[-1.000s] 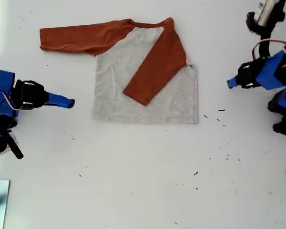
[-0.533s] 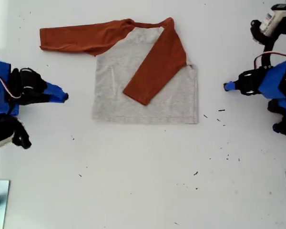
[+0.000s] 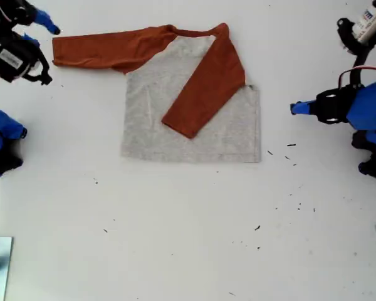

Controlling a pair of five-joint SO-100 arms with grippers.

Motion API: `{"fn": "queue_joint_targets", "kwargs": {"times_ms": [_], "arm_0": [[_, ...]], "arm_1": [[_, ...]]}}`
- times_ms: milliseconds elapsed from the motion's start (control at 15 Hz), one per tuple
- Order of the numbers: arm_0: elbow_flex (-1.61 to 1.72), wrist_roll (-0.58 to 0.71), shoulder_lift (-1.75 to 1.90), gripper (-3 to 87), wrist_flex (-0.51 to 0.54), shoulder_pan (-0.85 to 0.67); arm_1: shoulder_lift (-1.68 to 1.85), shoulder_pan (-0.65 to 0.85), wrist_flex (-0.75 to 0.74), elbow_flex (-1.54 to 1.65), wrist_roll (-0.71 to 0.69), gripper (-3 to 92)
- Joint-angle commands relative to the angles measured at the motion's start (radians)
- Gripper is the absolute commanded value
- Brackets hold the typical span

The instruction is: Fold t shirt

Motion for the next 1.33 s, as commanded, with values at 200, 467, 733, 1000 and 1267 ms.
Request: {"fn": "queue_joint_targets", "kwargs": {"times_ms": [200,467,733,1000,1267], "arm_0": [[-0.017,-0.015,-0.029,25.3,-0.002,-0.049],[0.232,-0.021,-0.081,25.3,-0.244,-0.114],[0.307,-0.017,-0.341,20.0,-0.482,-0.15],[0.282,0.015,-0.364,-0.2,-0.54,-0.181],[0.141,-0.072,-0.075,-0.3,-0.403,0.067]], "arm_1": [[0.018,-0.012,0.0,0.058,-0.015,3.4],[0.018,-0.014,0.0,0.058,-0.017,3.4],[0.018,-0.029,0.0,0.058,-0.018,3.4],[0.018,-0.029,0.0,0.058,-0.015,3.4],[0.018,-0.026,0.0,0.058,-0.009,3.4]]}}
